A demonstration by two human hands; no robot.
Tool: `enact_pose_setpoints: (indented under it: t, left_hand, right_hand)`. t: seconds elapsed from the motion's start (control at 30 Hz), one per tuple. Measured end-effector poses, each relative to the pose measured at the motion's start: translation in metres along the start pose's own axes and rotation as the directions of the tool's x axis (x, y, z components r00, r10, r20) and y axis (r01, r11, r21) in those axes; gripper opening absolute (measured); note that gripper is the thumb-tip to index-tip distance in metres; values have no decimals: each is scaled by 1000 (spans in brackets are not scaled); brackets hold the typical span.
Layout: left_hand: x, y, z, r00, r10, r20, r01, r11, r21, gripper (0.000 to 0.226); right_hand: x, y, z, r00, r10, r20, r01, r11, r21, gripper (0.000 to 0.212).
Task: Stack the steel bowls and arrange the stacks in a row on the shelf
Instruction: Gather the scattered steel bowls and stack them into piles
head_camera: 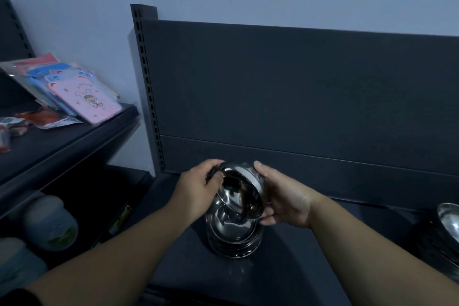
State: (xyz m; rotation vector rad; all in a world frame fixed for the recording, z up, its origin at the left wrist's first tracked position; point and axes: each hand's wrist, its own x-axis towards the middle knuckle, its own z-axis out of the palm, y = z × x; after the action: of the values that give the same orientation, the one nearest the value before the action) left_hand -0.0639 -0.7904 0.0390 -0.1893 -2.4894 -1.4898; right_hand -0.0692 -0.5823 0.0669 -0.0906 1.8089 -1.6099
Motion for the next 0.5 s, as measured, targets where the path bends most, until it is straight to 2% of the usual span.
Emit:
enact_pose_setpoints:
  t: [0.1, 0.2, 0.3, 0.4, 0.5]
  left_hand:
    - [-1, -2, -5, 997, 7, -82, 0, 997, 79, 11]
    - [-3, -9, -10, 995, -47, -87, 61, 985, 161, 22]
    - [-7, -12, -10, 986, -167, -11, 167, 983, 82, 23]
    - [-15, -12, -7, 947, -310, 86, 312, 950, -10, 21]
    - [-20, -17, -2, 915, -380, 133, 390, 919, -58, 13]
  right_hand:
    - [0, 1, 2, 992, -38, -118, 35, 999, -22, 66]
    - [1, 3, 3, 938, -162, -306, 160, 987, -32, 55]
    - [0, 7, 3, 896, -273, -351, 243, 961, -130, 42]
    - [2, 14, 5, 870, -326, -370, 267, 942, -202, 24]
    - [6, 21, 9, 845, -361, -394, 281, 927, -248, 16]
